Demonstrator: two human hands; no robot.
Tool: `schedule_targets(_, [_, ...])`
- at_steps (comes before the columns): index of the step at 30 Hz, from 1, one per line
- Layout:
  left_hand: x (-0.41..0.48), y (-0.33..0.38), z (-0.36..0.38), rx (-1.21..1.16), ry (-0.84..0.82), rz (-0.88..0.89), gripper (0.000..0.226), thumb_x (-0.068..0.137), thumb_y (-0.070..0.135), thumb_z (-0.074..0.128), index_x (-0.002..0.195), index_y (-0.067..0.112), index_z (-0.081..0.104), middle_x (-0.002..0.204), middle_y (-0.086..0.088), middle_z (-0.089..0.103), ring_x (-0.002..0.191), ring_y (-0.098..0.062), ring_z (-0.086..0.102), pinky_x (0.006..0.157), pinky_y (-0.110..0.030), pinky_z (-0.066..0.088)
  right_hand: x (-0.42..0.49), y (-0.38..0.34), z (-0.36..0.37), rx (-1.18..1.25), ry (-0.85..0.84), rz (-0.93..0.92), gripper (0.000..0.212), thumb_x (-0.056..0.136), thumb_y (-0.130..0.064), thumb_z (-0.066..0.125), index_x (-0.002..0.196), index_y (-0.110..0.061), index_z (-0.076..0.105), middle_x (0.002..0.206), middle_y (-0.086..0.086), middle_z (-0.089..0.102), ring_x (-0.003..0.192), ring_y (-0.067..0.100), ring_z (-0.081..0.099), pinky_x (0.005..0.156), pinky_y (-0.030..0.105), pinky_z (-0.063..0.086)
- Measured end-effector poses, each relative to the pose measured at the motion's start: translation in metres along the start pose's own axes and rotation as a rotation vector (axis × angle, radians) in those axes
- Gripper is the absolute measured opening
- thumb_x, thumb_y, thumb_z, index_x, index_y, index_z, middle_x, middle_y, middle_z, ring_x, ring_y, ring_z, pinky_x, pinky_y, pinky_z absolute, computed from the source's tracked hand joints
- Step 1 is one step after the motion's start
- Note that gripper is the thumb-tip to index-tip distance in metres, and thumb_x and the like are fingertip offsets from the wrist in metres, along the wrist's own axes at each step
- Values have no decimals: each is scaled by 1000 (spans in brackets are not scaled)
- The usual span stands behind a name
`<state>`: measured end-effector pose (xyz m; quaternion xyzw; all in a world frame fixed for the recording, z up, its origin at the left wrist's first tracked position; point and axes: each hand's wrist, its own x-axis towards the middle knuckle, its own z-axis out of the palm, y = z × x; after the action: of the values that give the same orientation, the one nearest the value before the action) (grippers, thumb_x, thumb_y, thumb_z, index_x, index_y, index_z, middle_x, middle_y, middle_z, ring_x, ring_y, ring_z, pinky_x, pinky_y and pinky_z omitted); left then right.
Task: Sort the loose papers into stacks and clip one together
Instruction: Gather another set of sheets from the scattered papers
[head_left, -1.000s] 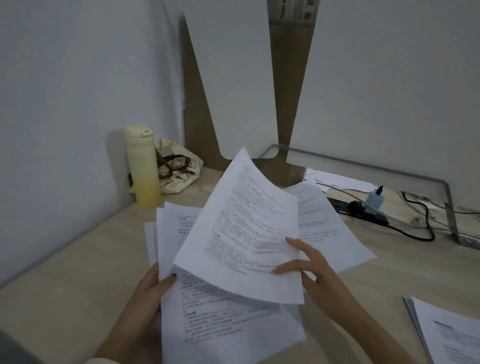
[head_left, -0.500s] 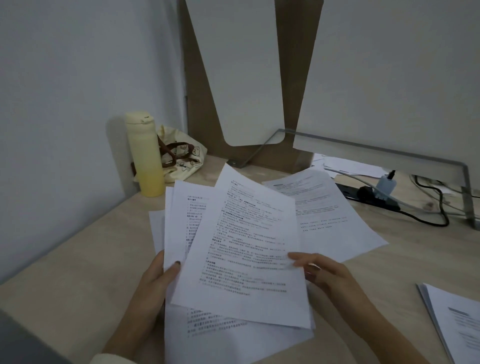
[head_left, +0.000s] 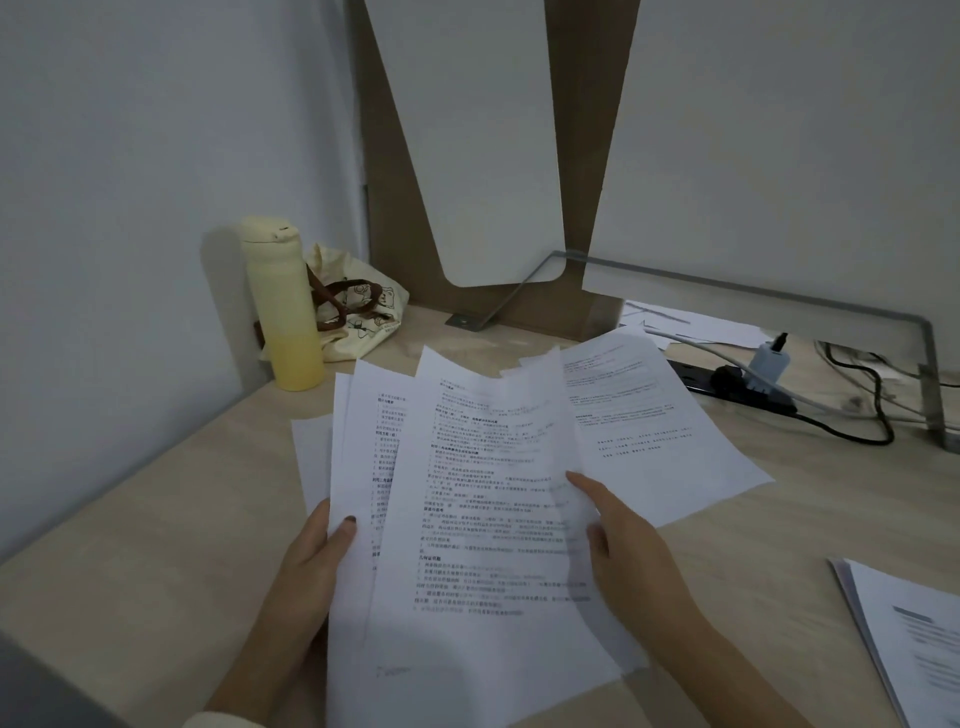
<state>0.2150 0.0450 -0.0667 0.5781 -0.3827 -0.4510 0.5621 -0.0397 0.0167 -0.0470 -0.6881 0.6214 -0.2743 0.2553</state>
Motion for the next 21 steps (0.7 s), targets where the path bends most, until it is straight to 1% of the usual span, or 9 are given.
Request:
schedule_targets(1, [0, 0, 2, 19, 4, 5, 24, 95, 6, 40, 112, 15, 55, 103, 0, 63, 110, -27, 56, 98, -39, 41, 1, 0, 0, -40, 19, -27, 48, 96, -5, 35, 139, -26, 39, 99, -9, 59, 68, -12, 39, 63, 4, 33])
schedule_targets(4, [-3, 5, 8, 81, 27, 16, 19, 97, 10, 38, 107, 20, 50, 94, 12, 58, 107, -19, 51, 87, -28, 37, 3, -6, 1, -24, -32, -59, 47, 95, -2, 36, 135, -25, 42, 71, -17, 45, 52, -6, 43, 57, 4, 38])
schedule_targets(8, [-4, 5, 12, 165, 27, 15, 16, 98, 20, 36, 106, 20, 50, 98, 7, 58, 102, -17, 49, 88, -27, 32, 2, -9, 10, 16, -146, -101, 46, 95, 0, 36, 132, -26, 45, 55, -8, 41, 47, -4, 48, 50, 9, 37])
schedule_targets(11, [-2, 1, 13, 238, 32, 18, 26, 96, 13, 41, 118, 9, 52, 106, -4, 57, 100, -19, 49, 88, -29, 34, 10, -7, 6, 120, -200, -109, 41, 96, -5, 41, 129, -27, 47, 80, -2, 58, 55, 0, 49, 55, 8, 39])
schedule_targets(14, [2, -2, 12, 324, 56, 23, 33, 94, 6, 42, 126, -2, 47, 116, -12, 54, 104, -20, 47, 90, -30, 33, 36, 19, -16, 173, -1, 23, 36, 93, -14, 51, 128, -19, 49, 124, 4, 58, 91, 14, 57, 77, 17, 45])
schedule_targets(15, [4, -4, 11, 337, 66, 20, 33, 94, 6, 42, 126, -2, 47, 119, -14, 54, 107, -22, 48, 91, -31, 33, 44, 32, -28, 59, 59, 90, 40, 92, -20, 54, 131, -18, 47, 133, 7, 53, 105, 19, 55, 87, 24, 44])
schedule_targets(17, [6, -7, 10, 356, 81, 26, 32, 94, 5, 42, 125, -4, 47, 123, -16, 54, 109, -23, 48, 91, -30, 32, 50, 56, -47, -254, 3, 209, 57, 90, -38, 53, 140, -17, 35, 149, 9, 34, 133, 26, 35, 108, 35, 30])
schedule_targets(19, [6, -8, 11, 370, 98, 55, 32, 94, 3, 42, 124, -4, 47, 125, -18, 54, 106, -19, 46, 91, -29, 31, 46, 69, -59, -446, -138, 238, 68, 89, -52, 45, 145, -18, 24, 156, 7, 17, 143, 26, 17, 115, 38, 19])
schedule_targets(21, [6, -9, 11, 387, 97, 70, 31, 94, 4, 42, 123, -5, 48, 124, -19, 54, 103, -17, 44, 89, -29, 31, 41, 72, -67, -525, -175, 259, 68, 90, -56, 40, 144, -17, 24, 155, 8, 18, 143, 26, 18, 114, 39, 21])
